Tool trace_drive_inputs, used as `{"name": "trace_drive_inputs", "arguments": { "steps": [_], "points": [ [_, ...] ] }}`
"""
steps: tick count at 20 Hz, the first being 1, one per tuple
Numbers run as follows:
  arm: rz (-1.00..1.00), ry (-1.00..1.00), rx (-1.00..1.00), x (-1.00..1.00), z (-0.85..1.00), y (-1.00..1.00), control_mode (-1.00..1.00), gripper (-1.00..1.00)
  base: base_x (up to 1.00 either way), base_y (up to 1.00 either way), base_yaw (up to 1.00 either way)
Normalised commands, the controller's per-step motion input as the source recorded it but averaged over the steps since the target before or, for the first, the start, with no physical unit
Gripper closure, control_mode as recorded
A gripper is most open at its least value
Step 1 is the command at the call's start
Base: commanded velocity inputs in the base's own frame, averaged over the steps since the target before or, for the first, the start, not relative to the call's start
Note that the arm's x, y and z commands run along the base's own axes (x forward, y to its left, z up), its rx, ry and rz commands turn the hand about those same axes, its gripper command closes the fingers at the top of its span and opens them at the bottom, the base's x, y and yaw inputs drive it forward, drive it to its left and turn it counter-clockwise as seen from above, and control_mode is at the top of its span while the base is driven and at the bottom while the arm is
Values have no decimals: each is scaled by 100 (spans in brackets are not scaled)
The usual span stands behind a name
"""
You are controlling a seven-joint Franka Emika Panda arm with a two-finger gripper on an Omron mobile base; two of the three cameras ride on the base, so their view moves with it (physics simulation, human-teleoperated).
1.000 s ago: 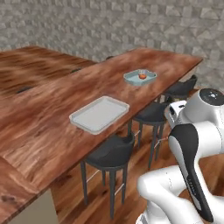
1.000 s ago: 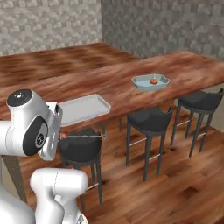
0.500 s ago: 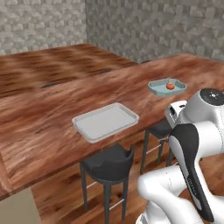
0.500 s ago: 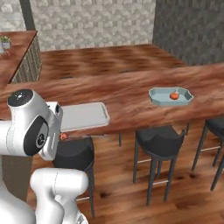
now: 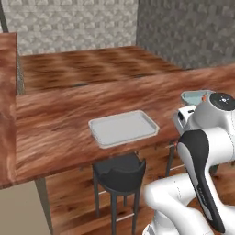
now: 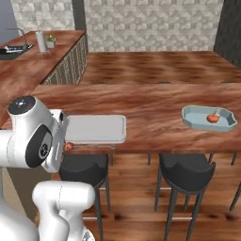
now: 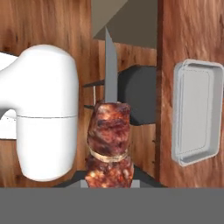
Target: Place the cold items (squash and mushroom) from the fridge in one tupperware on the dining counter. Place the warm items (kebab skewer and hot dog) in the stove area in another tupperware.
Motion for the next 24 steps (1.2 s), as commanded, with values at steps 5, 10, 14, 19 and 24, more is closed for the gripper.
{"name": "trace_drive_inputs", "arguments": {
  "steps": [5,10,14,19,24],
  "points": [
    [0,0,0,0,0,0,100,100,54,-36,39],
    [0,0,0,0,0,0,100,100,42,-38,40],
    [9,1,1,4,-9,-10,-100,100,1,-38,28],
    [31,2,2,19,-38,-29,-100,100,0,0,0],
    [31,3,1,59,-39,-5,-100,100,0,0,0]
  ]
}}
